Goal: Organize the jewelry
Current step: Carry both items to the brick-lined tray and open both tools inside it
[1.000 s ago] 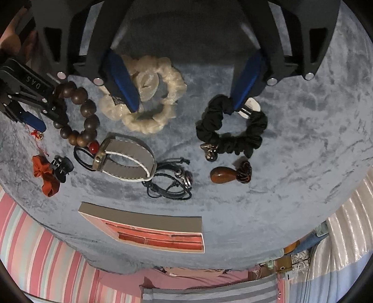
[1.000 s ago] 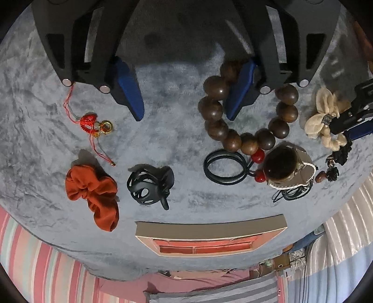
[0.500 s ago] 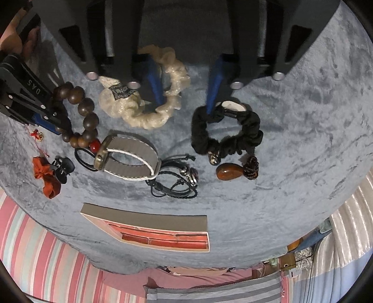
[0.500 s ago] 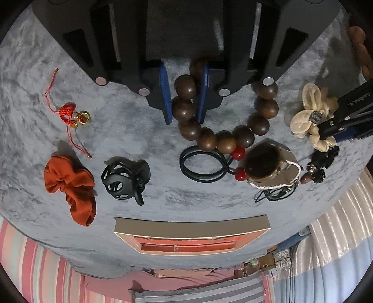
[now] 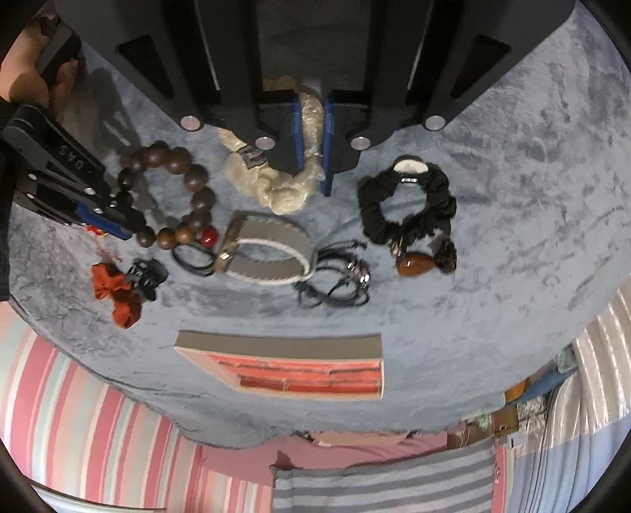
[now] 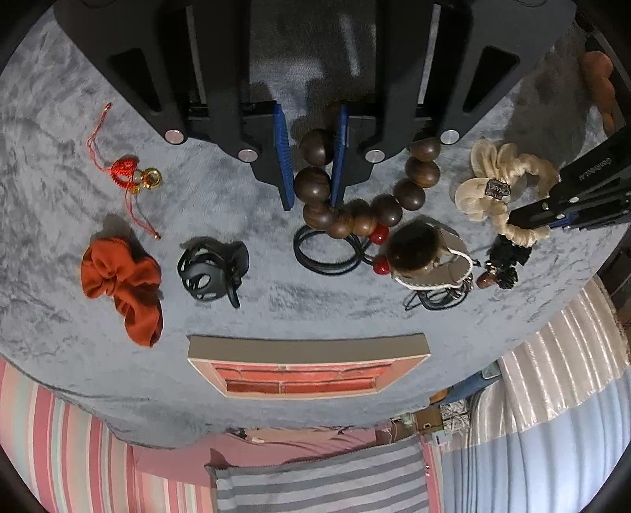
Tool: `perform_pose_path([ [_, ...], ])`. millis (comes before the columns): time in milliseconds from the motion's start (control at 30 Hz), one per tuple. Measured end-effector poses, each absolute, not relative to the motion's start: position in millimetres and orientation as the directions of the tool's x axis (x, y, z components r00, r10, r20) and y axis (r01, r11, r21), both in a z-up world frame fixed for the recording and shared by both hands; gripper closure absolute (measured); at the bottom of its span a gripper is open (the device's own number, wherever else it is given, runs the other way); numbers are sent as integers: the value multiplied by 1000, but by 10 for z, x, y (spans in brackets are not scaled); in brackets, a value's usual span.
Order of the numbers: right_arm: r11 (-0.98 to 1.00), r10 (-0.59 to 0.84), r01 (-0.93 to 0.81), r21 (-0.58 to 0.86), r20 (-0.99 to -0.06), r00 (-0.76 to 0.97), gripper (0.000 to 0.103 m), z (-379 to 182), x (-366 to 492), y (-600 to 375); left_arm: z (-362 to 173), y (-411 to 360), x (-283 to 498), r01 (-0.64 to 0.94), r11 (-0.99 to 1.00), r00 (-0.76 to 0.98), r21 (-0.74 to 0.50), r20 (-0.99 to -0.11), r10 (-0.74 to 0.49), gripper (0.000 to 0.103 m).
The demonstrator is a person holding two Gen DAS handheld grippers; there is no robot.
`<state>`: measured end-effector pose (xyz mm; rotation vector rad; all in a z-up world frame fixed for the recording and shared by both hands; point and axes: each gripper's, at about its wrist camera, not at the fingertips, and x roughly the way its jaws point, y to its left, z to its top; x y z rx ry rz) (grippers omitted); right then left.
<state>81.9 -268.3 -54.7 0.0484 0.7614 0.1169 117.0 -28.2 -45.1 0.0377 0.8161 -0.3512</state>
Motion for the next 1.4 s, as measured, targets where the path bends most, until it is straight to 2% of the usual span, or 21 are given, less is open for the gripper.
perform_pose_path([
  [300, 989, 146, -102, 105, -646, 749, 83, -302, 846, -2765, -81, -353, 1187, 351, 928, 658, -124, -673, -339, 95],
  [633, 990, 140, -101, 98, -590, 795, 83, 146, 1294, -2871, 297, -495, 1722, 345, 933, 686, -100, -652, -323, 95],
  [1000, 993, 121, -98, 71, -571, 812, 83, 483, 2624, -2993, 435, -716, 3051, 297, 949, 674, -108, -680, -288, 95],
  [1400, 998, 48, -9, 62, -652, 757, 83, -12, 4317, -3383, -174, -1007, 4728, 237, 966, 571, -101, -790, -223, 95],
])
